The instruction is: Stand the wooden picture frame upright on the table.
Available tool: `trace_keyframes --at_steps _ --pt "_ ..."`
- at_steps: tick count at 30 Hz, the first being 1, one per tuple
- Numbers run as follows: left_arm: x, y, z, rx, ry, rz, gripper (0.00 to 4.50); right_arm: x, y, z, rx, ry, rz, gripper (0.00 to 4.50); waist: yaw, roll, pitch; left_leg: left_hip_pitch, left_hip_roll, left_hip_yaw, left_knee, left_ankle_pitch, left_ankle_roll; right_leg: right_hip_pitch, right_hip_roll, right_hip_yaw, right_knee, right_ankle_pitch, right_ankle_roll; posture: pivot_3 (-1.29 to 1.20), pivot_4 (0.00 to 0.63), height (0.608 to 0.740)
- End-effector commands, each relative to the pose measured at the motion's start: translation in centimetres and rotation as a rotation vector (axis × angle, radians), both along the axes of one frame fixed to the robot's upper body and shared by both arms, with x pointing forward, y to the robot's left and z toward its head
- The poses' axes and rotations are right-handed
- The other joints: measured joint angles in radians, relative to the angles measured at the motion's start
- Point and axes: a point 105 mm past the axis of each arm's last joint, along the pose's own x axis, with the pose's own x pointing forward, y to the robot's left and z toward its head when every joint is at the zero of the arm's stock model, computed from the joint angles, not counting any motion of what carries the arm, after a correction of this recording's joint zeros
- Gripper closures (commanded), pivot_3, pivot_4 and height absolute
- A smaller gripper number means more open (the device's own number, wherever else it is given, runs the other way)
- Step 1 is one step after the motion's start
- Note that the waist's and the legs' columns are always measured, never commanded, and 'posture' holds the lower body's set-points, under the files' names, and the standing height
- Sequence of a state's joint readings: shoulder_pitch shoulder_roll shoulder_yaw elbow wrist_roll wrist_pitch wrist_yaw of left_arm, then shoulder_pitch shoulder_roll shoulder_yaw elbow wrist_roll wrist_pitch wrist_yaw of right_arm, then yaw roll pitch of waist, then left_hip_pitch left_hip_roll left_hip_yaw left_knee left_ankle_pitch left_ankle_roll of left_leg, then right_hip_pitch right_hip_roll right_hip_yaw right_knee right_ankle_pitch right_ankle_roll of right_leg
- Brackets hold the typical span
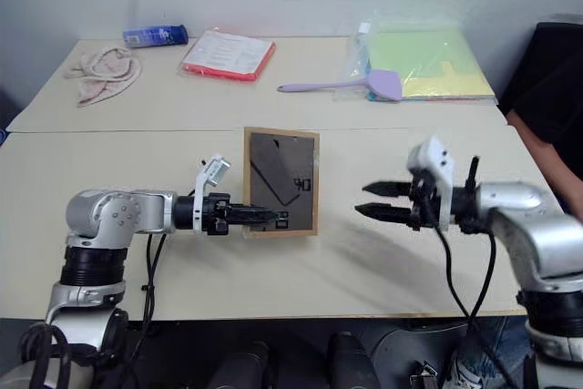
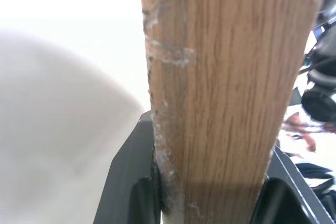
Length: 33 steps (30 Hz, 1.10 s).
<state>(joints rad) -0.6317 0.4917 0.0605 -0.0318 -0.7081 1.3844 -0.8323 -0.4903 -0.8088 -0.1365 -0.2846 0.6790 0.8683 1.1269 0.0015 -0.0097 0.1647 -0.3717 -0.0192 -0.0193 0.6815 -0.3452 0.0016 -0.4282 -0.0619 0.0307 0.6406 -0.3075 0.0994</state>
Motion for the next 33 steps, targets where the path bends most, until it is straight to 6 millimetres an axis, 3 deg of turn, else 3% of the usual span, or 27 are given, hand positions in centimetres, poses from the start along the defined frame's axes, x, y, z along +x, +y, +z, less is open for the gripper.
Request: trace_keyframes --at_steps 1,3,4,9,14,16,21,23,26,29,33 --pt "-0.7 -1.1 2.4 -0.016 -0.159 -0.103 3.22 -0.4 2.7 1.9 0.082 0.019 0.082 0.82 -0.002 0.000 0.000 0.000 0.000 0.000 0.000 0.000 0.000 0.000 0.000 0.000 0.000 0.000 0.000 0.00 0.150 0.740" --pt "-0.7 -1.4 2.4 0.017 -0.204 -0.126 3.22 0.0 4.1 2.4 0.112 0.028 0.104 0.11 -0.003 0.000 0.000 0.000 0.000 0.000 -0.001 0.000 0.000 -0.001 0.000 0.000 -0.001 0.000 0.000 0.00 0.150 0.740" --pt "-0.6 -1.6 2.4 0.017 -0.221 -0.130 3.22 0.3 5.0 2.4 0.116 0.026 0.112 0.00 -0.003 0.000 0.000 -0.001 0.000 0.000 -0.001 0.000 0.000 -0.001 0.000 0.000 0.000 0.000 0.000 0.00 0.150 0.740" --pt "-0.8 -2.3 2.8 0.017 -0.273 -0.168 3.22 0.5 6.9 1.9 0.090 0.032 0.159 0.00 -0.001 0.000 0.000 -0.003 0.000 0.000 0.000 0.000 0.000 -0.002 0.000 0.000 0.002 0.000 0.000 0.00 0.150 0.740" --pt "-0.3 -2.4 2.4 0.033 -0.277 -0.155 3.22 -1.8 8.1 1.8 0.074 0.026 0.301 0.00 -0.003 0.000 0.000 -0.004 -0.001 0.000 0.000 0.000 0.001 -0.002 0.000 0.000 0.002 0.000 0.000 0.00 0.150 0.740" --pt "0.1 -2.1 2.1 0.039 -0.266 -0.132 3.22 -2.3 7.9 1.9 0.073 0.021 0.312 0.00 -0.003 0.000 0.000 -0.004 -0.001 0.000 0.000 0.000 0.001 -0.003 0.000 0.000 0.002 0.000 0.000 0.00 0.150 0.740" --pt "0.5 -1.2 2.0 0.042 -0.258 -0.109 3.22 1.1 5.2 2.3 -0.002 -0.154 0.064 0.00 -0.003 0.000 0.000 -0.004 -0.001 0.000 0.000 0.000 0.001 -0.002 0.000 0.000 0.002 0.000 0.000 0.00 0.150 0.740" --pt "0.4 -1.1 2.3 0.034 -0.254 -0.106 3.22 2.2 3.3 2.2 -0.057 -0.207 -0.022 0.00 -0.002 0.000 0.001 -0.004 -0.001 0.000 0.000 0.000 0.001 -0.003 0.000 0.000 0.002 0.000 0.000 0.00 0.150 0.740" --pt "0.3 -0.9 2.4 0.036 -0.255 -0.107 3.22 1.6 0.6 2.2 -0.128 -0.302 -0.028 0.00 0.003 -0.001 0.001 -0.004 -0.001 0.000 0.000 0.000 0.001 -0.003 -0.001 0.000 0.001 0.000 0.000 0.00 0.150 0.740" --pt "0.1 -0.6 2.6 0.036 -0.242 -0.115 3.22 2.0 -1.0 2.5 -0.199 -0.564 -0.061 0.00 0.001 -0.001 0.001 -0.005 -0.001 0.000 0.000 -0.001 0.002 -0.002 0.000 0.000 0.001 0.000 0.000 0.00 0.150 0.740" --pt "-0.2 -0.7 3.2 0.017 -0.217 -0.141 3.22 3.3 0.0 2.3 -0.429 -1.211 -0.024 0.00 -0.018 -0.001 0.002 -0.002 -0.001 0.003 0.000 -0.001 0.001 -0.002 0.001 0.002 0.003 0.000 0.001 0.00 0.150 0.740"
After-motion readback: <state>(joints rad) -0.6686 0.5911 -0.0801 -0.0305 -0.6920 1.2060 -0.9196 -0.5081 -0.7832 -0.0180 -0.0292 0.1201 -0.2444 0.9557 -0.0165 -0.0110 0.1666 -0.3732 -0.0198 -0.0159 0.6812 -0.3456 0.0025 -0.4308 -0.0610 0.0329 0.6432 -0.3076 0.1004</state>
